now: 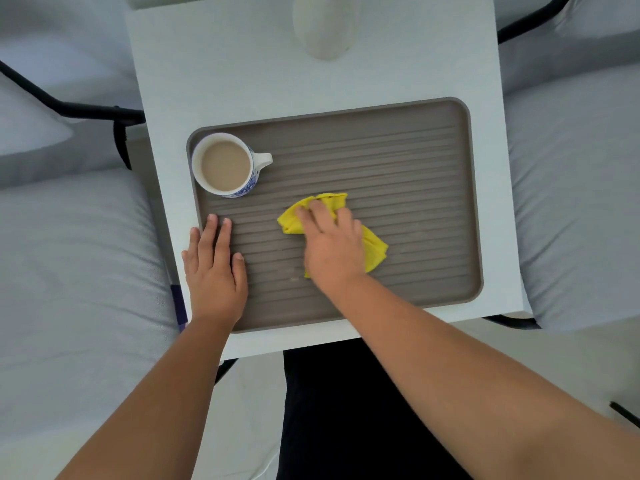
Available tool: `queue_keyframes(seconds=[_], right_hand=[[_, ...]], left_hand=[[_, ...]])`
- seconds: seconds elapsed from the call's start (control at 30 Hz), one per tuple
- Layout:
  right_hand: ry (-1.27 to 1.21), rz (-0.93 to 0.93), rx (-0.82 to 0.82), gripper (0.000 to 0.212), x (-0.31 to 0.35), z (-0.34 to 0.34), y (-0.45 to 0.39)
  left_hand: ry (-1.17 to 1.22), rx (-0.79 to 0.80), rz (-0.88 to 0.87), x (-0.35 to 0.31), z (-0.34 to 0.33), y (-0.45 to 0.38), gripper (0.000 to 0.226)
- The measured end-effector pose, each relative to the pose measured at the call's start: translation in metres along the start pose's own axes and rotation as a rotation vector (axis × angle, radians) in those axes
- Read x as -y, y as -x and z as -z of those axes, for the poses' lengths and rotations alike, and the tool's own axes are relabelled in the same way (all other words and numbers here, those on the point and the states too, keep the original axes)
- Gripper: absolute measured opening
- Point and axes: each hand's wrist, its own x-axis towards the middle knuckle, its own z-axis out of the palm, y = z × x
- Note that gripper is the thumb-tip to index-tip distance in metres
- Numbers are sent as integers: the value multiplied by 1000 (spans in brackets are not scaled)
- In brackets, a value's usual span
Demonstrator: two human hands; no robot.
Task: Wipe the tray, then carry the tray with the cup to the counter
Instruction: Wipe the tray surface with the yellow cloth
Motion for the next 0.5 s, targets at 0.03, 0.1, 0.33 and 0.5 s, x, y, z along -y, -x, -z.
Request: queue_keyframes(seconds=[0.03,0.1,0.33,0.5], right_hand=[[22,57,9,53,11,-2,-1],[112,185,29,49,26,-5,2],[330,348,12,48,-8,-1,11],[330,206,-57,47,-74,11,29]], left_hand=[[2,0,-3,0,0,0,53],[4,0,-12,2,-1,0,53],[9,15,-9,2,0,0,53],[19,50,13,2,3,1,53]])
